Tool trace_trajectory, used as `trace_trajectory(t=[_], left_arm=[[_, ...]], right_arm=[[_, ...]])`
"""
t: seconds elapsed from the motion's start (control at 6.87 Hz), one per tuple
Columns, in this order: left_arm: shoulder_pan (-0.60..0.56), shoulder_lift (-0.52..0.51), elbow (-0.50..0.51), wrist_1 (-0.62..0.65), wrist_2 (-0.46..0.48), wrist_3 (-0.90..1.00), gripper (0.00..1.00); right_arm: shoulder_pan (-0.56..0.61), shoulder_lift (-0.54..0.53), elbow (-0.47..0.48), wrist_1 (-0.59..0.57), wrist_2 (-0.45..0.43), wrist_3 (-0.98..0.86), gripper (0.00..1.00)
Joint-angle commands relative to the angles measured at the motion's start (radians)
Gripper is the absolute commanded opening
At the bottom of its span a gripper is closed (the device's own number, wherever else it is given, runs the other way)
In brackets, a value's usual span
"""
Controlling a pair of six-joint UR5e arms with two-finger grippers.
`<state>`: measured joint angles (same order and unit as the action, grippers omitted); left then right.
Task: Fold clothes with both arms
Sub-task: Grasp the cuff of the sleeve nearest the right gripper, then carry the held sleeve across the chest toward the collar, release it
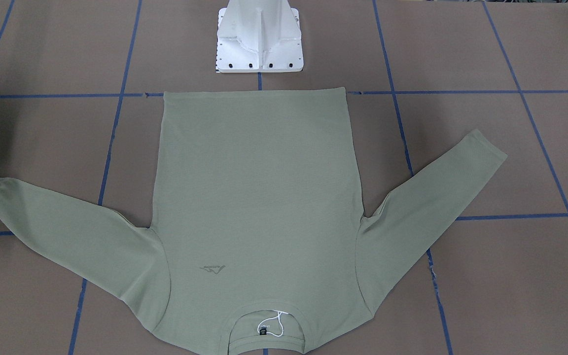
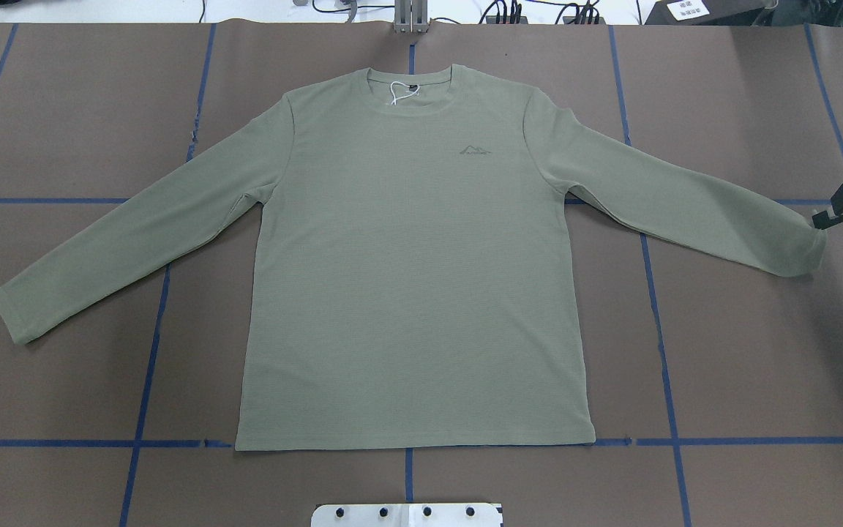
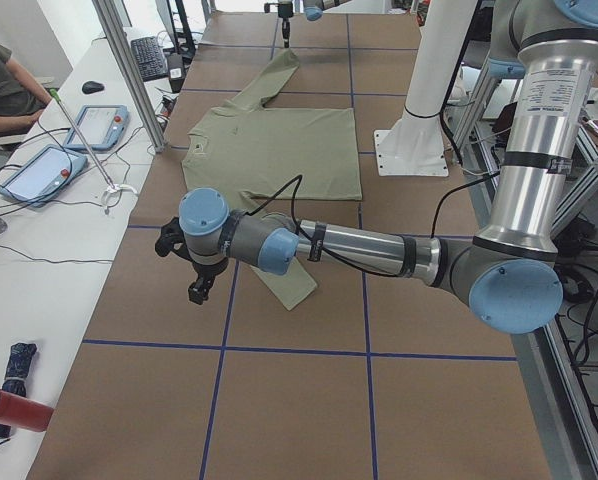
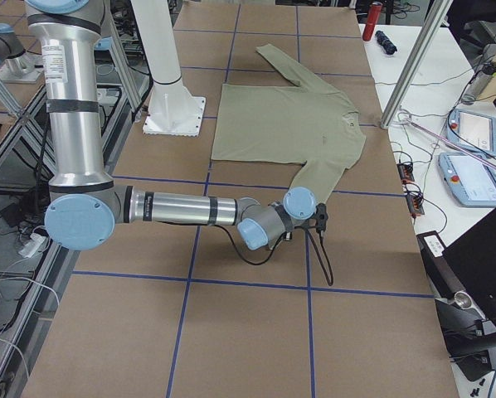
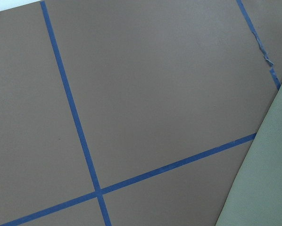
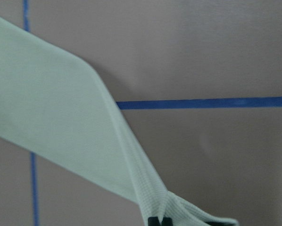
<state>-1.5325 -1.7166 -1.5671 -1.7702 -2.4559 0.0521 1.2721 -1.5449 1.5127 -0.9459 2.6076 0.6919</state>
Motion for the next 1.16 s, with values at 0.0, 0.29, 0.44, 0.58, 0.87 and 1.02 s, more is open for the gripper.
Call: trace_trajectory(t=[0.0, 0.29, 0.44, 0.58, 0.87, 1.02], left_arm=[[0.0, 0.0, 0.002, 0.0, 0.0, 0.002, 1.0], [0.0, 0.0, 0.007, -0.002, 0.0, 0.009, 1.0], [0.0, 0.0, 0.01, -0.003, 0.0, 0.011, 1.0], [0.0, 0.0, 0.01, -0.002, 0.0, 0.009, 1.0], [0.0, 0.0, 0.012, -0.003, 0.0, 0.009, 1.0], [0.002, -0.001, 0.016, -0.003, 0.0, 0.009, 1.0]], right_arm=[[-0.118, 0.105, 0.213, 0.004, -0.045, 0.424, 0.0], [-0.315, 0.417, 0.135, -0.023, -0.299, 0.784, 0.0], [-0.374, 0.577, 0.041, -0.062, -0.413, 0.87, 0.0], [-0.405, 0.756, -0.097, -0.062, -0.519, 0.894, 0.0], [-0.501, 1.03, -0.34, -0.06, -0.614, 0.9, 0.0], [-0.59, 1.071, -0.401, -0.051, -0.736, 0.9, 0.0]])
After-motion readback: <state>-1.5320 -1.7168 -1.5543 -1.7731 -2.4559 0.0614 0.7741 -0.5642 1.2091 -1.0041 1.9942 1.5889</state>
